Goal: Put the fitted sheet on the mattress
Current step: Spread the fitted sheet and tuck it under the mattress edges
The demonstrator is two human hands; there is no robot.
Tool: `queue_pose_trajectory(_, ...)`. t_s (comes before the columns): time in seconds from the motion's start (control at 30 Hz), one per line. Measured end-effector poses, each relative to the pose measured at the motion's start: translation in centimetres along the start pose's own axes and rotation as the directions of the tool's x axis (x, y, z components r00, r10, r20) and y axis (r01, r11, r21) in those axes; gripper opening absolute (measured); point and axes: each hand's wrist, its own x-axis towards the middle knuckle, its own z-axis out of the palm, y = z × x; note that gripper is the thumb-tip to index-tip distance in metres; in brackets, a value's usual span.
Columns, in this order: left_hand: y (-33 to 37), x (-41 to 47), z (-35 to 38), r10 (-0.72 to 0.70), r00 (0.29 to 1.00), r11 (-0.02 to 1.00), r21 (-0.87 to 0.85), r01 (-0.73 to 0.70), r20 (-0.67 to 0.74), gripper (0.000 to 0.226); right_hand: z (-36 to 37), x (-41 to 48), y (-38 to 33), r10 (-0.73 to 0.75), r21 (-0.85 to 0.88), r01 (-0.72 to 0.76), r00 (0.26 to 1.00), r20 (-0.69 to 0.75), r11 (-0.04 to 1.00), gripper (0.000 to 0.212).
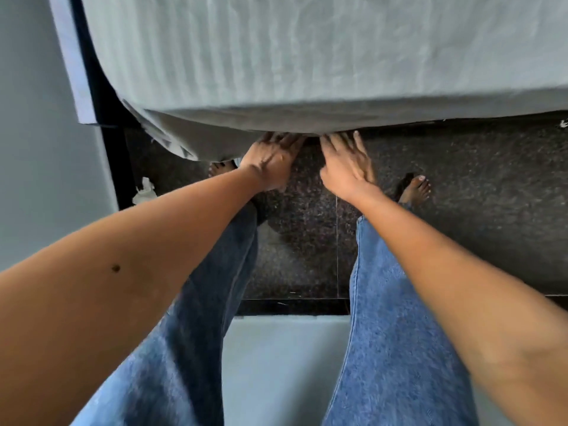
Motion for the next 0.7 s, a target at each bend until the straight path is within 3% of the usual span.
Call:
queue_pose_trajectory(0.17,-3.0,-1.3,1.2,-0.011,1.000,1.000,0.026,0.010,0.022,0.064,-0.4,0.6,-0.9,0.173,0.080,-0.171,0.985,-0.017,0.982,0.059)
queue_pose_trajectory(0.27,-3.6,-1.5,1.1,-0.039,0.999,0.999,-0.020,0.038,-0.019,0.066,-0.1,0.8,-1.1,0.189,0.065,-0.189,0.982,0.001,0.980,0.061)
queue_pose_trajectory(0.43,-3.4,-1.2,1.3,-0.081,0.995,0.994,-0.075,0.085,0.063,0.071,1.0,0.8,-1.0,0.163,0.070,-0.161,0.986,-0.018,0.984,0.072)
queue_pose_trajectory(0.7,-2.6,-1.1,2.1,-0.028,0.992,0.994,-0.110,0.014,-0.126,0.060,1.5,3.0,-1.1,0.207,0.008,-0.207,0.978,0.018,0.978,0.070)
